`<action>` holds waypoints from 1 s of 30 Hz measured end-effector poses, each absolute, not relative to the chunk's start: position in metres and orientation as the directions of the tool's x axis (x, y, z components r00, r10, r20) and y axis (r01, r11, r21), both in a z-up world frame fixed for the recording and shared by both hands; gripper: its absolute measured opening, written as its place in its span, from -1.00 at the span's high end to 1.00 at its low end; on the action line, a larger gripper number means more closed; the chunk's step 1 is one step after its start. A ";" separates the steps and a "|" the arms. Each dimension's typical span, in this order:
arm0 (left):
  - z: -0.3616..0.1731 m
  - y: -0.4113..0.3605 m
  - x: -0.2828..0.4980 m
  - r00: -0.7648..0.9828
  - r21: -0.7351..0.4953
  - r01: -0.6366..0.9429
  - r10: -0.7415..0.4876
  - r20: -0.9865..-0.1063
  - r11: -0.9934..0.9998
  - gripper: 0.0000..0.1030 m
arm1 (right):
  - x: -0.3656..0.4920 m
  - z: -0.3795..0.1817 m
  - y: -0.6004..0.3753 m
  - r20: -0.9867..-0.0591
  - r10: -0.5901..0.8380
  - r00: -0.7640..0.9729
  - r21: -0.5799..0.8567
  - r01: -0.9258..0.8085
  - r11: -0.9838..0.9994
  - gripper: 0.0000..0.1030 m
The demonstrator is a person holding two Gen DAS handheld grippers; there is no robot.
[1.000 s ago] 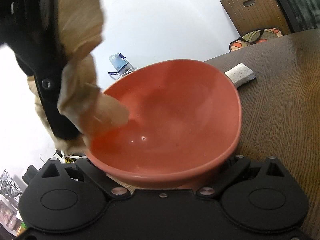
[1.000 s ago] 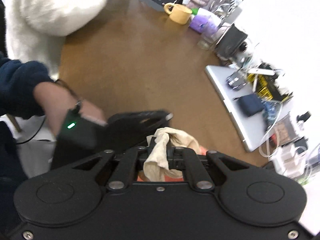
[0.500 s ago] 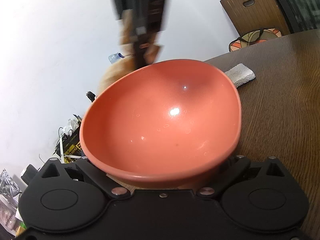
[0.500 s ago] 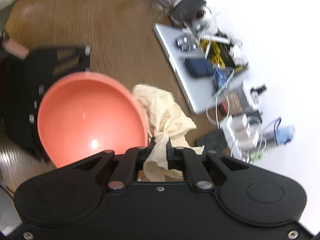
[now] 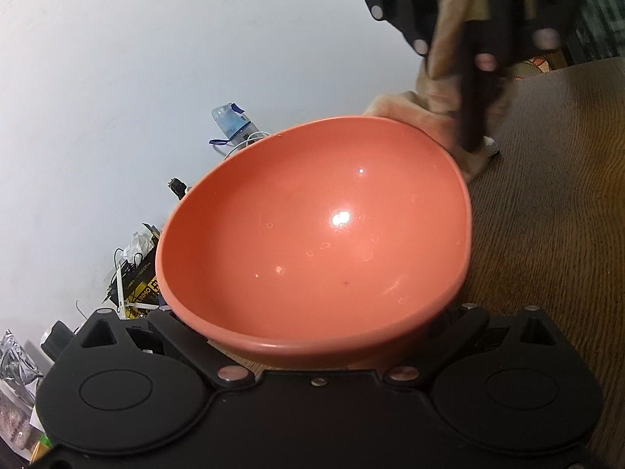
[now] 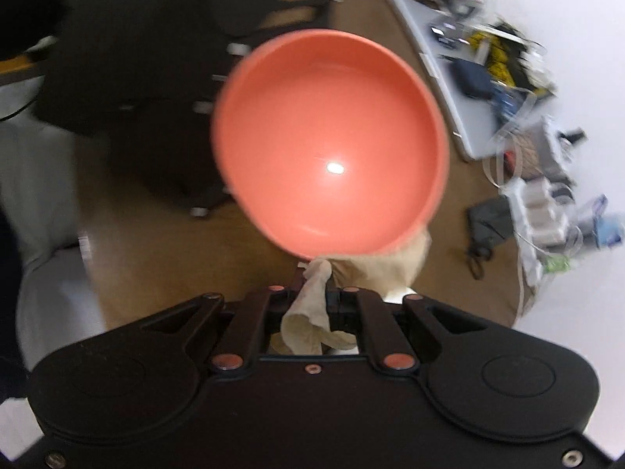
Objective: Clean bowl
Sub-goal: 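Wipe the bowl rim and inner wall with the beige paper towel in the right gripper, then rub the paper towel around the bowl interior with the right gripper while the left gripper holds it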
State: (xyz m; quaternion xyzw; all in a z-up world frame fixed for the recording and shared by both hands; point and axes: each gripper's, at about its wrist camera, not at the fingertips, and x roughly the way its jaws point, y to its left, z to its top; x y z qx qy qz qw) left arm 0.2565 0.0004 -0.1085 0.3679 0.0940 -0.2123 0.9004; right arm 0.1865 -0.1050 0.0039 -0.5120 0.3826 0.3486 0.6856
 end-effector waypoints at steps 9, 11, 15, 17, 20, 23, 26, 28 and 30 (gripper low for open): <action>-0.108 0.000 0.257 0.895 0.630 0.445 -0.313 -0.316 0.636 -0.90 | 0.169 0.032 -0.040 -0.927 0.116 0.356 -0.353 -0.934 0.050 0.87; -0.107 0.000 0.257 0.895 0.630 0.446 -0.313 -0.318 0.635 -0.90 | 0.167 0.037 -0.022 -0.921 0.095 0.378 -0.382 -0.924 -0.022 0.87; -0.106 0.000 0.259 0.893 0.629 0.449 -0.312 -0.323 0.635 -0.90 | 0.168 0.042 0.009 -0.884 0.048 0.465 -0.466 -0.868 -0.170 0.87; -0.105 0.000 0.261 0.891 0.625 0.453 -0.311 -0.329 0.636 -0.92 | 0.169 0.041 0.019 -0.862 0.025 0.506 -0.497 -0.835 -0.234 0.87; -0.103 0.000 0.262 0.889 0.620 0.458 -0.310 -0.338 0.637 -0.92 | 0.170 0.038 0.028 -0.823 -0.009 0.568 -0.536 -0.782 -0.318 0.87; -0.102 -0.001 0.264 0.890 0.623 0.456 -0.310 -0.334 0.636 -0.91 | 0.172 0.037 0.027 -0.765 -0.031 0.643 -0.583 -0.712 -0.392 0.87; -0.099 -0.004 0.264 0.891 0.627 0.454 -0.312 -0.330 0.634 -0.91 | 0.173 0.037 0.021 -0.740 -0.036 0.672 -0.606 -0.689 -0.398 0.87; -0.097 -0.006 0.266 0.890 0.626 0.455 -0.312 -0.332 0.633 -0.91 | 0.176 0.033 0.009 -0.709 -0.058 0.703 -0.628 -0.666 -0.402 0.87; -0.095 -0.003 0.263 0.889 0.623 0.458 -0.313 -0.335 0.634 -0.91 | 0.183 0.024 -0.001 -0.706 -0.083 0.703 -0.621 -0.671 -0.405 0.87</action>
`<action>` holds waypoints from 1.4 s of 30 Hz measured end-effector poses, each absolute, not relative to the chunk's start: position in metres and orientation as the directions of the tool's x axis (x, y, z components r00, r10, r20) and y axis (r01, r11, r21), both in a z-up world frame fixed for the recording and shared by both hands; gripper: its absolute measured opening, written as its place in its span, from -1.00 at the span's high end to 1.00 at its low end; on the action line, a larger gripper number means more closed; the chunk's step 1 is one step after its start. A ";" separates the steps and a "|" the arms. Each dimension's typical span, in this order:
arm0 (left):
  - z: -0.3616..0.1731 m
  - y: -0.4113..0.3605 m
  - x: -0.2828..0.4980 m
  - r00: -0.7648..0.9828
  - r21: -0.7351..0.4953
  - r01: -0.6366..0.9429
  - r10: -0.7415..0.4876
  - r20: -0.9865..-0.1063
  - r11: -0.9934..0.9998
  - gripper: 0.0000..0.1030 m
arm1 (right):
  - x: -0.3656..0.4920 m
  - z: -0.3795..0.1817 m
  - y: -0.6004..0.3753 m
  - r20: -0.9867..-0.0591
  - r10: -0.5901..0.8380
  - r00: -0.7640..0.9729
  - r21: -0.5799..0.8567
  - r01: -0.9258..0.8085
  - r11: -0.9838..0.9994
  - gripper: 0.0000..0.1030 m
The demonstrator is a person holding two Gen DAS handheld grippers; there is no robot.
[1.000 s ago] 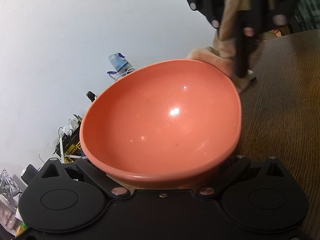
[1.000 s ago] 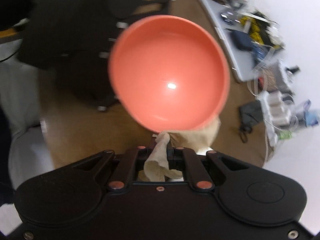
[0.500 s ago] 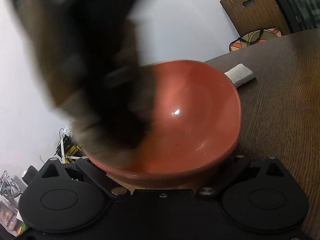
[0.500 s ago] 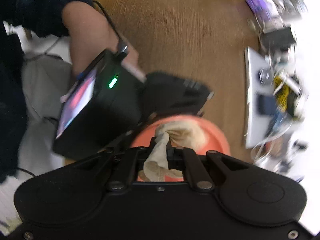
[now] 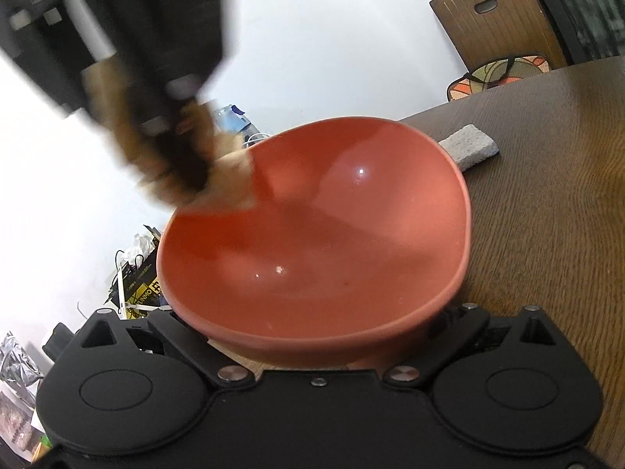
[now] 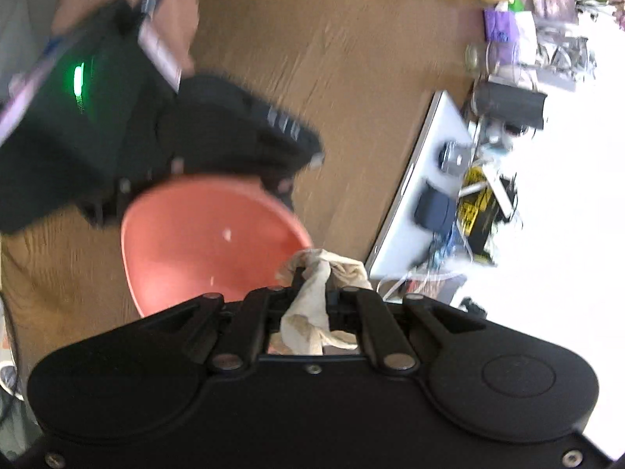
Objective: Clean bowl
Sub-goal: 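Rub the paper towel around the bowl interior with the right gripper while the left gripper holds it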
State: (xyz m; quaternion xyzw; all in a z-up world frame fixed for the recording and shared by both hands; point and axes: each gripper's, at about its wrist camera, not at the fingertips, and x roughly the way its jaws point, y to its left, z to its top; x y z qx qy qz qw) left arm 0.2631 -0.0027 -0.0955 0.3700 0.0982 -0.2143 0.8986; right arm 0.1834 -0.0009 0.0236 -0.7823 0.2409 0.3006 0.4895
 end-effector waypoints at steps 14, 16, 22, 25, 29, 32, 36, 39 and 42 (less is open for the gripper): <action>-0.093 0.002 0.255 0.896 0.637 0.445 -0.310 -0.319 0.630 -0.90 | 0.158 0.000 -0.052 -0.851 -0.166 0.498 -0.449 -0.855 -0.261 0.87; -0.093 0.003 0.255 0.896 0.638 0.444 -0.310 -0.318 0.629 -0.90 | 0.151 0.011 -0.049 -0.865 -0.097 0.493 -0.462 -0.856 -0.231 0.87; -0.091 0.004 0.253 0.896 0.637 0.445 -0.309 -0.320 0.630 -0.90 | 0.144 0.054 -0.028 -0.800 0.105 0.590 -0.598 -0.773 -0.213 0.87; -0.090 0.005 0.253 0.895 0.636 0.445 -0.309 -0.321 0.630 -0.90 | 0.155 0.057 -0.026 -0.715 0.099 0.693 -0.689 -0.671 -0.274 0.87; -0.089 0.006 0.251 0.895 0.636 0.445 -0.308 -0.321 0.630 -0.90 | 0.188 0.049 -0.043 -0.622 -0.004 0.783 -0.744 -0.592 -0.309 0.87; -0.088 0.007 0.259 0.894 0.633 0.449 -0.309 -0.325 0.631 -0.90 | 0.205 0.030 -0.066 -0.619 -0.074 0.782 -0.724 -0.605 -0.332 0.87; -0.090 -0.007 0.259 0.892 0.631 0.452 -0.310 -0.329 0.631 -0.90 | 0.198 0.003 -0.091 -0.643 -0.134 0.754 -0.670 -0.638 -0.379 0.87; -0.090 -0.007 0.258 0.893 0.633 0.450 -0.310 -0.326 0.630 -0.90 | 0.183 -0.022 -0.105 -0.693 -0.153 0.704 -0.585 -0.674 -0.451 0.87; -0.090 -0.007 0.258 0.893 0.633 0.450 -0.310 -0.326 0.630 -0.90 | 0.161 -0.023 -0.117 -0.763 -0.080 0.641 -0.501 -0.666 -0.552 0.87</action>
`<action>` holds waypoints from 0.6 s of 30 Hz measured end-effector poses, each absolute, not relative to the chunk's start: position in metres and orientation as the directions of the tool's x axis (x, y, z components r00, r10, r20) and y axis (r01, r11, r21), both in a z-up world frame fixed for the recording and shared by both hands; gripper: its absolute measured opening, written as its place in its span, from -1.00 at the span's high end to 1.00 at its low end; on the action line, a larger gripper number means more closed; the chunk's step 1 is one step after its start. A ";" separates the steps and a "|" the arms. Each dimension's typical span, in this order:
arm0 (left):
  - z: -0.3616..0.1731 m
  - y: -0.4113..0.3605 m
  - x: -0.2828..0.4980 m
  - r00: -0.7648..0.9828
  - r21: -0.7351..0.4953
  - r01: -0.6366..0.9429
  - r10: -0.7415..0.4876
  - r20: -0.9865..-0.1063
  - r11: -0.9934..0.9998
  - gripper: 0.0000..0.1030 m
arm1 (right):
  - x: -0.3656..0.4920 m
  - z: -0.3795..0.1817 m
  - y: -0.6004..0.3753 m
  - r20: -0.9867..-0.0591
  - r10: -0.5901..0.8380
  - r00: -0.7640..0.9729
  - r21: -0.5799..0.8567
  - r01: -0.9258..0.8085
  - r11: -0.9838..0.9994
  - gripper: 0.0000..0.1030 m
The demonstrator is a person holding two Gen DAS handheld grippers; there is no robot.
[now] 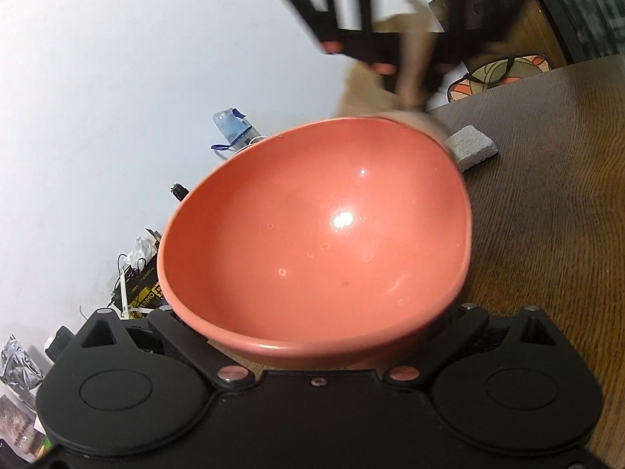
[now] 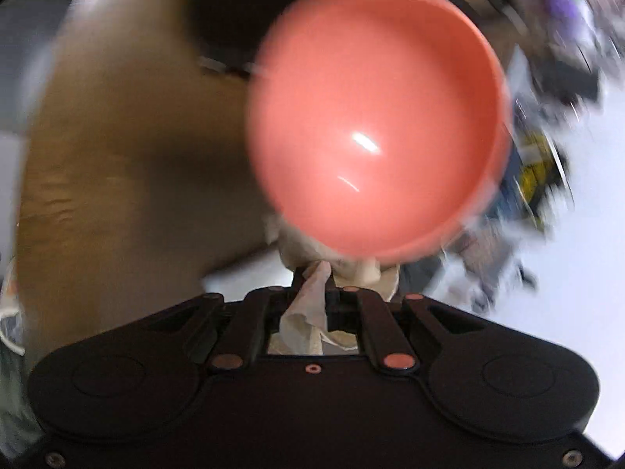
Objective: Clean bowl
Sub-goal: 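Rub the paper towel around the bowl interior with the right gripper while the left gripper holds it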
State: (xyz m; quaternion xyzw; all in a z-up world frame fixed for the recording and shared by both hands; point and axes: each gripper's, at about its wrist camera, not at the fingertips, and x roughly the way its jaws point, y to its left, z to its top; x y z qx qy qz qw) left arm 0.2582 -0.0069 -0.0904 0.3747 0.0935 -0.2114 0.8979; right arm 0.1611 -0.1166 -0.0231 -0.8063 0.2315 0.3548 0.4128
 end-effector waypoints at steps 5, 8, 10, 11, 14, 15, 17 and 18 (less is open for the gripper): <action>-0.091 -0.008 0.259 0.896 0.638 0.445 -0.309 -0.320 0.628 -0.90 | 0.147 -0.011 -0.117 -0.853 0.031 0.521 -0.430 -0.666 -0.609 0.87; -0.091 -0.009 0.259 0.897 0.641 0.442 -0.308 -0.317 0.627 -0.90 | 0.151 0.014 -0.096 -0.889 0.093 0.449 -0.427 -0.735 -0.526 0.87; -0.091 -0.009 0.259 0.898 0.643 0.441 -0.308 -0.315 0.627 -0.89 | 0.158 0.036 -0.082 -0.902 0.180 0.393 -0.431 -0.787 -0.441 0.87; -0.091 -0.009 0.259 0.898 0.643 0.440 -0.309 -0.314 0.626 -0.89 | 0.161 0.046 -0.075 -0.900 0.221 0.375 -0.434 -0.802 -0.410 0.87; -0.091 -0.009 0.260 0.898 0.643 0.441 -0.309 -0.315 0.626 -0.89 | 0.165 0.063 -0.060 -0.865 0.307 0.396 -0.497 -0.762 -0.416 0.87; -0.091 -0.009 0.260 0.897 0.643 0.441 -0.309 -0.315 0.627 -0.89 | 0.164 0.065 -0.058 -0.850 0.314 0.422 -0.524 -0.737 -0.428 0.87; -0.091 -0.009 0.260 0.898 0.643 0.441 -0.309 -0.314 0.626 -0.89 | 0.162 0.068 -0.052 -0.818 0.328 0.473 -0.575 -0.683 -0.450 0.87; -0.091 -0.009 0.261 0.898 0.643 0.441 -0.309 -0.314 0.626 -0.89 | 0.161 0.070 -0.050 -0.800 0.336 0.497 -0.599 -0.655 -0.461 0.87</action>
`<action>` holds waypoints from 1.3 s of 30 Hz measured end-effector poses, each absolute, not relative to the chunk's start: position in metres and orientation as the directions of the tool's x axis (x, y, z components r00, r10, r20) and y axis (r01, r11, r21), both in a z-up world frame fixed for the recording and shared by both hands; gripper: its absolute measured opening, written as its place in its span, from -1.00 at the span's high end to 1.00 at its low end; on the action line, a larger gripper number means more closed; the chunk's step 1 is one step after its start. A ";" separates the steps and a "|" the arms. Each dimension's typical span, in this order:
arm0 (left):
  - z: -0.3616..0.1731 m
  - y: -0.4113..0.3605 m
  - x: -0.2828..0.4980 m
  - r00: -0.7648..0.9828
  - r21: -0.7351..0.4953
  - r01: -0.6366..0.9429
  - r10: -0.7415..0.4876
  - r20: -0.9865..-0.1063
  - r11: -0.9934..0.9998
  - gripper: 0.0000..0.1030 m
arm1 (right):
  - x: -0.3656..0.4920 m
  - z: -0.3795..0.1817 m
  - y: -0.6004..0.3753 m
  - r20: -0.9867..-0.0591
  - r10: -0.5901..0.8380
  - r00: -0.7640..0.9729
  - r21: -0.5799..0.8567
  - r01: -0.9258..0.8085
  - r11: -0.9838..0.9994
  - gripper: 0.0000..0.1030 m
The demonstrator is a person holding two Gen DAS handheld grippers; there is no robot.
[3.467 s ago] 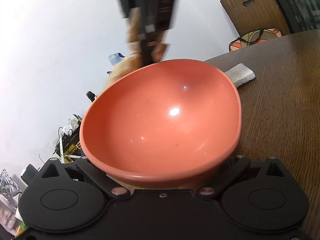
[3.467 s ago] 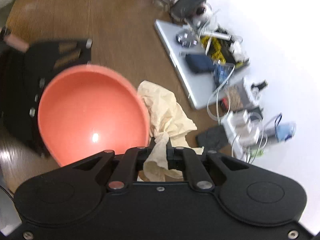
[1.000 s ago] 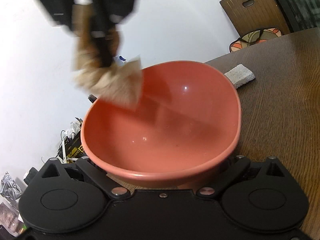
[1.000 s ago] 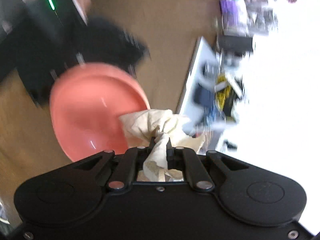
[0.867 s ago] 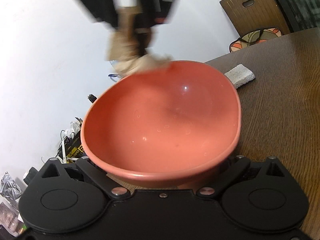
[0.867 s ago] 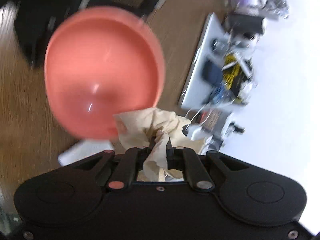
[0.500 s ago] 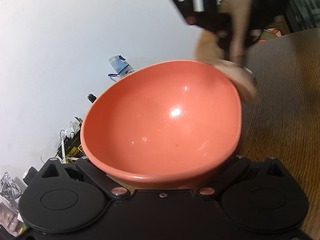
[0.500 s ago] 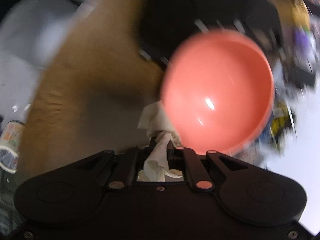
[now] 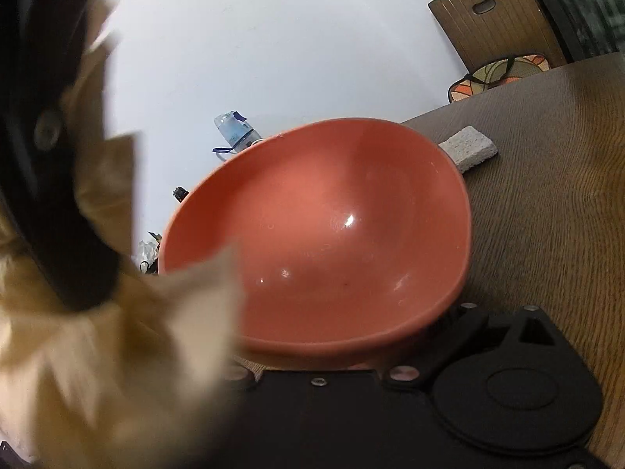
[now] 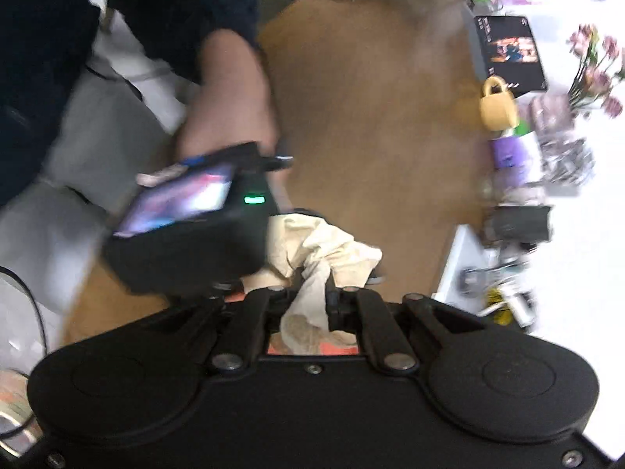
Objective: Clean bowl
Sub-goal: 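Rub the paper towel around the bowl interior with the right gripper while the left gripper holds it, then wipe the bowl's inner wall with the paper towel in the right gripper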
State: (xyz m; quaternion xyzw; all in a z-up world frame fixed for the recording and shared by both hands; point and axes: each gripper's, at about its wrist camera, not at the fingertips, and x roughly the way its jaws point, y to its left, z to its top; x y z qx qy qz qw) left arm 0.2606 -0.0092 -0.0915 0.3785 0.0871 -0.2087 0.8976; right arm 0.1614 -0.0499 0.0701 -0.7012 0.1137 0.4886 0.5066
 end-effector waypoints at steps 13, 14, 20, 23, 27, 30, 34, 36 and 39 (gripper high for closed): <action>-0.097 -0.012 0.240 0.900 0.650 0.436 -0.310 -0.307 0.623 -0.89 | 0.168 0.045 -0.084 -0.761 0.093 0.642 -0.583 -0.615 -0.531 0.87; -0.096 -0.012 0.243 0.900 0.648 0.437 -0.309 -0.309 0.624 -0.89 | 0.164 0.041 -0.089 -0.772 0.072 0.631 -0.566 -0.631 -0.531 0.87; -0.096 -0.015 0.253 0.898 0.645 0.439 -0.308 -0.313 0.625 -0.90 | 0.157 0.019 -0.103 -0.836 -0.051 0.547 -0.443 -0.726 -0.525 0.87; -0.097 -0.015 0.252 0.899 0.646 0.438 -0.308 -0.312 0.625 -0.89 | 0.155 0.008 -0.096 -0.871 -0.067 0.488 -0.386 -0.760 -0.523 0.87; -0.098 -0.017 0.247 0.899 0.646 0.438 -0.308 -0.311 0.625 -0.90 | 0.144 0.012 -0.088 -0.915 -0.035 0.402 -0.331 -0.798 -0.503 0.87; -0.098 -0.018 0.243 0.900 0.648 0.436 -0.307 -0.310 0.625 -0.89 | 0.140 0.027 -0.075 -0.935 0.050 0.352 -0.332 -0.814 -0.477 0.87; -0.099 -0.021 0.237 0.900 0.647 0.436 -0.307 -0.310 0.625 -0.89 | 0.149 0.041 -0.061 -0.917 0.146 0.372 -0.395 -0.792 -0.466 0.87; -0.100 -0.022 0.234 0.900 0.647 0.437 -0.307 -0.311 0.625 -0.89 | 0.159 0.045 -0.054 -0.898 0.176 0.404 -0.438 -0.769 -0.467 0.87; -0.100 -0.024 0.229 0.900 0.647 0.437 -0.306 -0.311 0.625 -0.89 | 0.177 0.047 -0.050 -0.865 0.186 0.466 -0.497 -0.741 -0.451 0.87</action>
